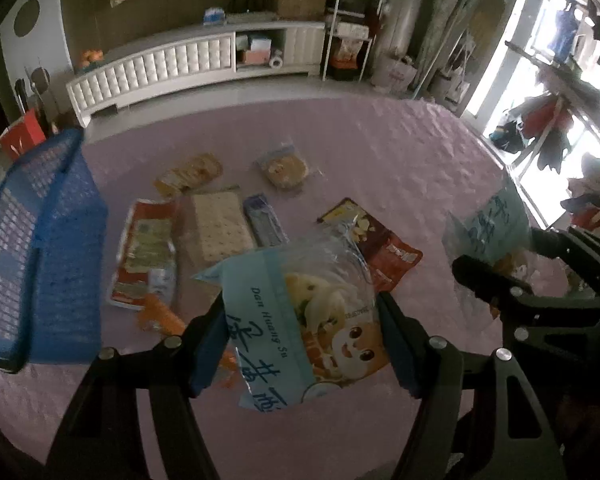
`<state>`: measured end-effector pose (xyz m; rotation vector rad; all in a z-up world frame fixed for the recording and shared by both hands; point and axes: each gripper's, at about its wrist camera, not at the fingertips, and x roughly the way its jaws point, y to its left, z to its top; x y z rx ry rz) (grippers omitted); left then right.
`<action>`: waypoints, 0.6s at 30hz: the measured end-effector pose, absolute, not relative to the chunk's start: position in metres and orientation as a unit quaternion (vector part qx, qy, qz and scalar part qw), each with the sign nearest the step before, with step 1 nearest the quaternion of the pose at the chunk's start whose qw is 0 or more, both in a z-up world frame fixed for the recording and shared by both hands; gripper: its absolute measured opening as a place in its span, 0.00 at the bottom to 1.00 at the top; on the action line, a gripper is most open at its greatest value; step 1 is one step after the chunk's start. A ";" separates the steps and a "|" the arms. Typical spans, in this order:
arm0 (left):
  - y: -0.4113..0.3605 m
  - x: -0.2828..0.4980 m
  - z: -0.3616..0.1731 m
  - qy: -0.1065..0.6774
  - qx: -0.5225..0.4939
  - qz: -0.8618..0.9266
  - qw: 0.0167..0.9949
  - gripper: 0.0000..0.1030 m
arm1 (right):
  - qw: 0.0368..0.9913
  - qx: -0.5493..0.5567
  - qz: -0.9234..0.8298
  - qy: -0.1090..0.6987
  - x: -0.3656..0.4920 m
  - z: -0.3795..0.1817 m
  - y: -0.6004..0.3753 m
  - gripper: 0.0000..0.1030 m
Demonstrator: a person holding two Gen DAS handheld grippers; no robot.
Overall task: Organize snacks
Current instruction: 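Lift the light-blue bread bag with the right tool toward the blue basket, then lower the bread bag into the blue basket and open the right tool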
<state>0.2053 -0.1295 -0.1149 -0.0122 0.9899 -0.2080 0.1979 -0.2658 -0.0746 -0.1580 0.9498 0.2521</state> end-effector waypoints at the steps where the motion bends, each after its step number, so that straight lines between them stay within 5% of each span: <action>1: -0.126 0.203 -0.112 0.470 -0.005 -0.101 0.877 0.66 | 0.881 -0.078 0.120 0.451 0.195 -0.068 -0.262 0.71; 18: -0.005 0.163 -0.037 0.403 -0.003 -0.079 0.912 0.66 | 0.900 -0.112 0.174 0.384 0.172 0.000 -0.148 0.71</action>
